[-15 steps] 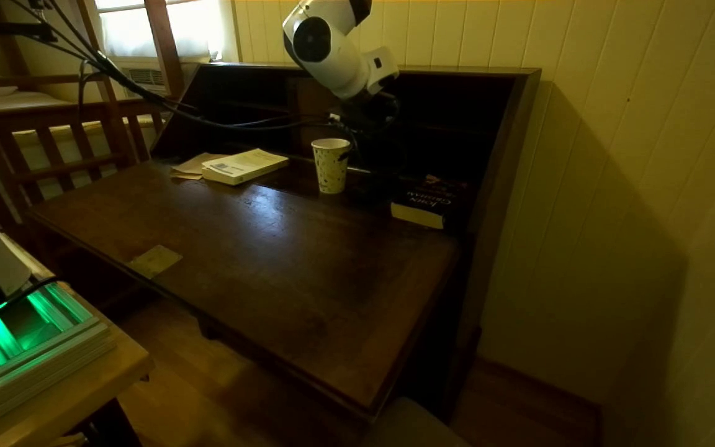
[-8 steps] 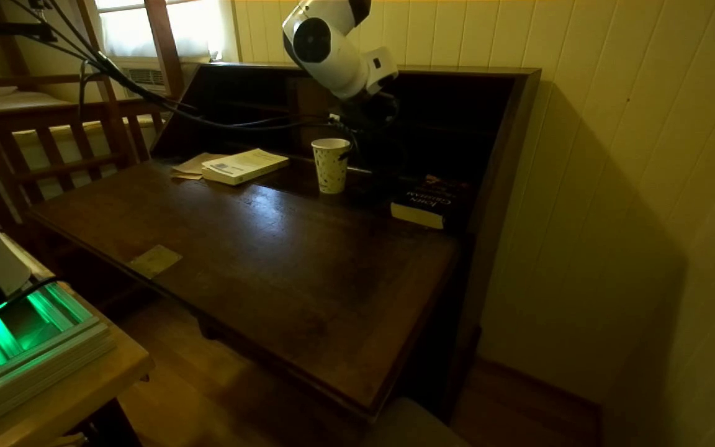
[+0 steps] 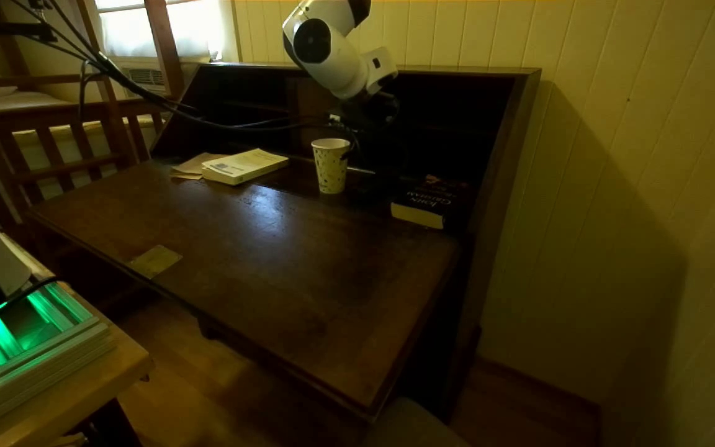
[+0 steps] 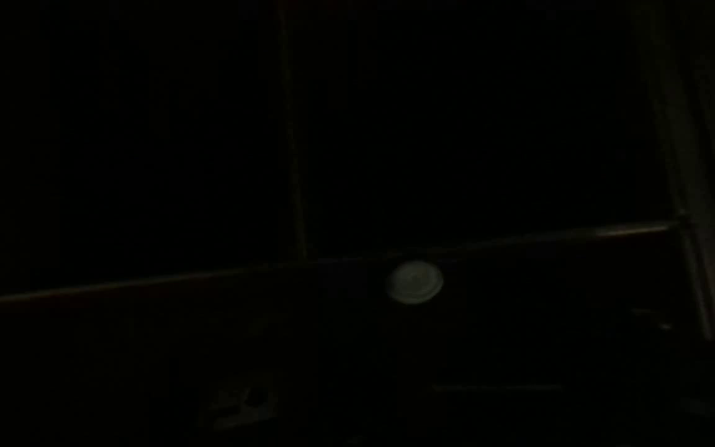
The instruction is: Pick up the marker from the shelf and put it in the cup
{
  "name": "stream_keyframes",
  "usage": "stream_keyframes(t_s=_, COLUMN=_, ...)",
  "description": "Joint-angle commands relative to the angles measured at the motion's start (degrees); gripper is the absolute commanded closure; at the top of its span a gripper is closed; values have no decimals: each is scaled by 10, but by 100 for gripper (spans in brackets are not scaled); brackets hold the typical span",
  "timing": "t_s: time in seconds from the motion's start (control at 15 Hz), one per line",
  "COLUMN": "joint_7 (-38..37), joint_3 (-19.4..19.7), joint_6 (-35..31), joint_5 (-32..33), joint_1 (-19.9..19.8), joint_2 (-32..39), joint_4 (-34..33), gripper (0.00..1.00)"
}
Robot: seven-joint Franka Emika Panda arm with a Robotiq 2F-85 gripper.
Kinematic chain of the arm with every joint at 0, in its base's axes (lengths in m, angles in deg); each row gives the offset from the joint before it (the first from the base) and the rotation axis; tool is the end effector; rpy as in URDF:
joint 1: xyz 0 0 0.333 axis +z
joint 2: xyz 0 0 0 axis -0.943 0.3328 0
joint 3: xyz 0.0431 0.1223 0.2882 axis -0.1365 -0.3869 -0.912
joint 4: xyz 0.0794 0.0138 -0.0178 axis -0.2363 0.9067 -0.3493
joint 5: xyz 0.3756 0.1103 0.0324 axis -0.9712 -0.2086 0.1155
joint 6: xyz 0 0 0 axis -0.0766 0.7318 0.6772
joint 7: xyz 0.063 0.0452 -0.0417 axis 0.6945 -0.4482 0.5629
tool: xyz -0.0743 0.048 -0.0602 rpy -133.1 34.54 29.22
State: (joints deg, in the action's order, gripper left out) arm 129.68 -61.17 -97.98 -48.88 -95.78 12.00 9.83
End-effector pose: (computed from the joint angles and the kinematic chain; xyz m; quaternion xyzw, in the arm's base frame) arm 0.6254 -0.3017 0.2591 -0.8548 0.0334 -0.5164 0.0396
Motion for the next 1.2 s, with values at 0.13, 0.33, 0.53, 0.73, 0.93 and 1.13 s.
stream_keyframes(t_s=0.13, joint_7=21, joint_3=-2, joint_6=7, joint_5=-17, joint_1=2, joint_2=20, joint_4=-21, gripper=53)
stream_keyframes(t_s=0.33, joint_7=21, joint_3=-2, joint_6=7, joint_5=-16, joint_1=2, joint_2=21, joint_4=-21, gripper=73)
stream_keyframes(t_s=0.53, joint_7=21, joint_3=-2, joint_6=9, joint_5=-15, joint_1=2, joint_2=21, joint_4=-21, gripper=94)
stream_keyframes(t_s=0.73, joint_7=21, joint_3=-2, joint_6=10, joint_5=-15, joint_1=2, joint_2=21, joint_4=-20, gripper=93)
stream_keyframes(t_s=0.93, joint_7=15, joint_3=-2, joint_6=6, joint_5=-8, joint_1=2, joint_2=10, joint_4=-9, gripper=93)
stream_keyframes(t_s=1.13, joint_7=9, joint_3=-3, joint_6=-5, joint_5=-23, joint_1=1, joint_2=-2, joint_4=3, gripper=93)
